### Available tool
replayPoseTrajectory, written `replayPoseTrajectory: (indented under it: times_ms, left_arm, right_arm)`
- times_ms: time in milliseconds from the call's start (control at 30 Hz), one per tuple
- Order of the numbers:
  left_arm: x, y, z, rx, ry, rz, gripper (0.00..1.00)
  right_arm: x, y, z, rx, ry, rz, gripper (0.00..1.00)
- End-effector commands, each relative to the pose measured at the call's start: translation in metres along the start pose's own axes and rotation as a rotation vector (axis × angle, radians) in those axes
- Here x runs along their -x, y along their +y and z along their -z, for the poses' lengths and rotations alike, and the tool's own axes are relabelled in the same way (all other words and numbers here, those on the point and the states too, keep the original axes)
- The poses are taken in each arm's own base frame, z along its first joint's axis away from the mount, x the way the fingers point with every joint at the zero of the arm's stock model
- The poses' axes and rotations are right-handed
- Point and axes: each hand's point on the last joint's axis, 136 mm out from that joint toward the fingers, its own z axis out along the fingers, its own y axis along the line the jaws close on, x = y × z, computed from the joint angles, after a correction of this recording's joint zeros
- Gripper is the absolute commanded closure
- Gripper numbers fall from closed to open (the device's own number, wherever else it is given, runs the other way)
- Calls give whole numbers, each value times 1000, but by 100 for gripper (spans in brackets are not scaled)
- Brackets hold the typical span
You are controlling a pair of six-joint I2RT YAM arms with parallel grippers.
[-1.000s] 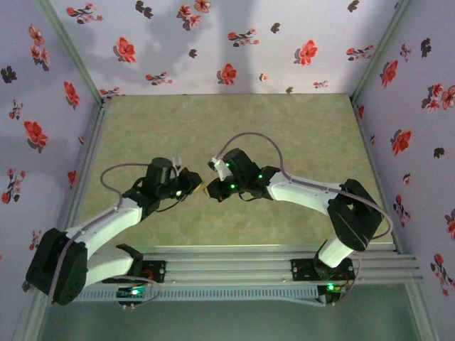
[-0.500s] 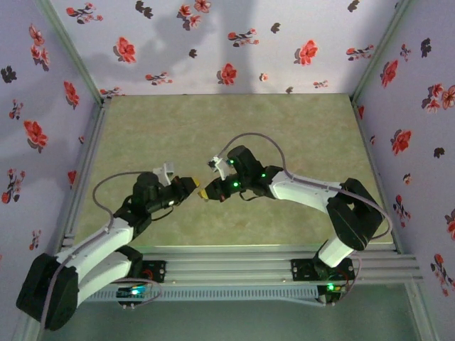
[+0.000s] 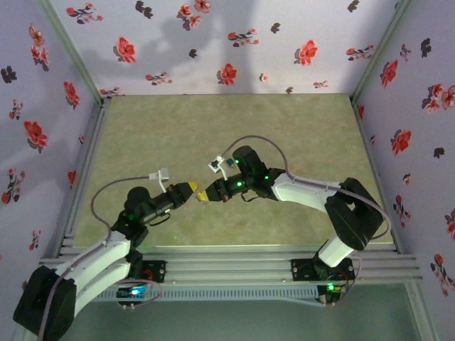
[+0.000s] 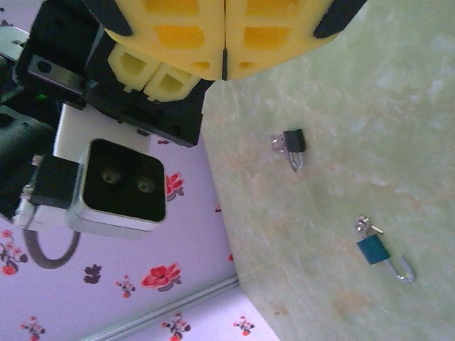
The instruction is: Lock with the key
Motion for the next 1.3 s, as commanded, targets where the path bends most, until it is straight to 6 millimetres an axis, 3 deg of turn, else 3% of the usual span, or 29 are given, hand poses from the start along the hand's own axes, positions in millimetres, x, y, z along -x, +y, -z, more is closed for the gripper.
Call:
replayPoseTrajectory:
  times_ms: [0, 667, 1267]
  left_arm:
    - [11, -10, 6, -57, -60, -54, 100]
    - [1, -31, 21, -199, -61, -111, 100]
    - [-9, -39, 28, -273, -42, -65, 100]
  right_arm:
    - [5, 35, 11, 130, -6, 55, 100]
    - [9, 65, 25, 298, -34, 84, 100]
    - [14, 67, 28, 323, -65, 83, 100]
